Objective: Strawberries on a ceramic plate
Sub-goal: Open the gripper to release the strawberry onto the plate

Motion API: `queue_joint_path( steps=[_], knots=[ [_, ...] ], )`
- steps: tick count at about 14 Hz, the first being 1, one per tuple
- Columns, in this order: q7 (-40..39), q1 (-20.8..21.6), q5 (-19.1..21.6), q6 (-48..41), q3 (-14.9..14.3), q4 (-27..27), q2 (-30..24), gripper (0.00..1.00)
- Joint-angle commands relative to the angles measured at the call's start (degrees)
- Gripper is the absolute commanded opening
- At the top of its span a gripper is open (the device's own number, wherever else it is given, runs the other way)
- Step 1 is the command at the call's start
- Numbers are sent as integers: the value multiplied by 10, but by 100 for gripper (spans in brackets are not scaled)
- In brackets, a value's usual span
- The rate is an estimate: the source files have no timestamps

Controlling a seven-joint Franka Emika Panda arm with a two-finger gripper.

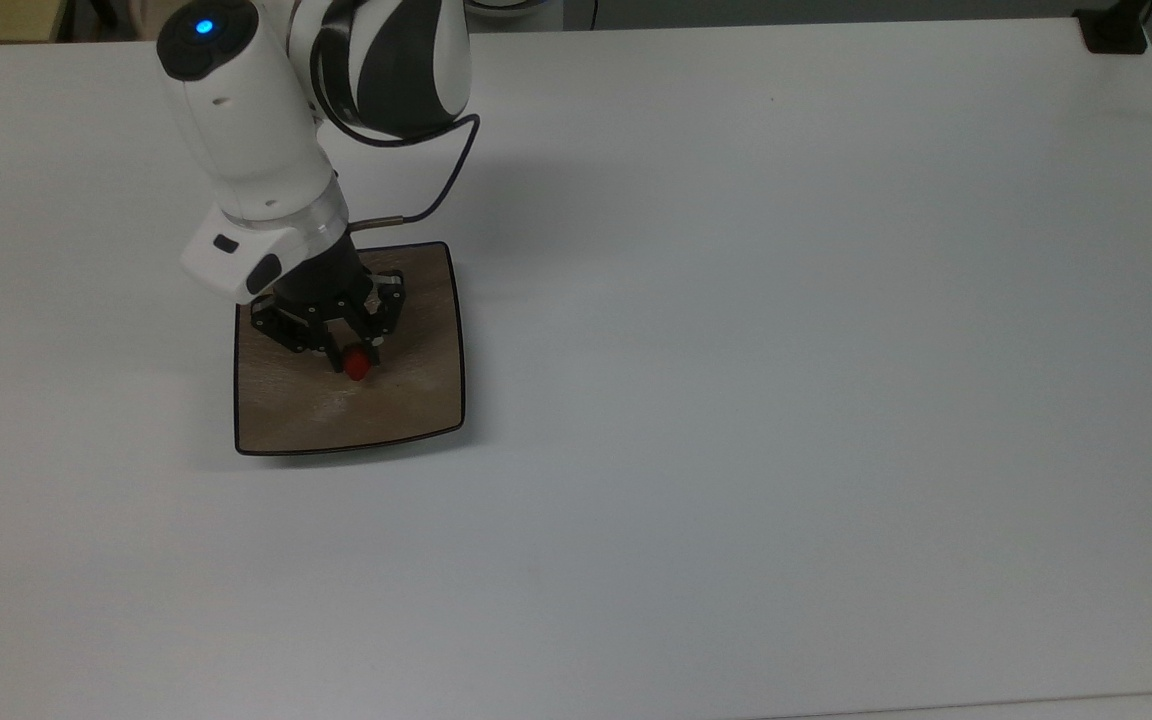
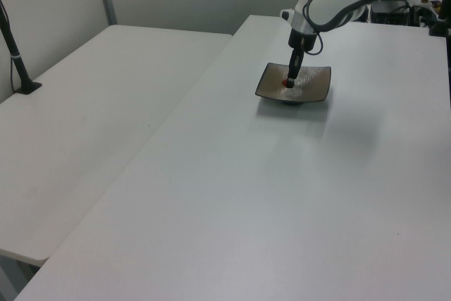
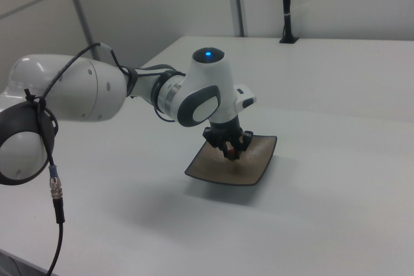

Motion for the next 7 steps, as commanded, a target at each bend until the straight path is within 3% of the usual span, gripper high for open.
queue_joint_path(
  steps=[1, 4, 7],
  knots=[
    [9, 3, 8, 7, 1, -11, -8, 100],
    [9, 2, 7, -1, 1, -9, -20, 100],
    [8, -5, 0, -90, -4, -5, -85, 100]
  ],
)
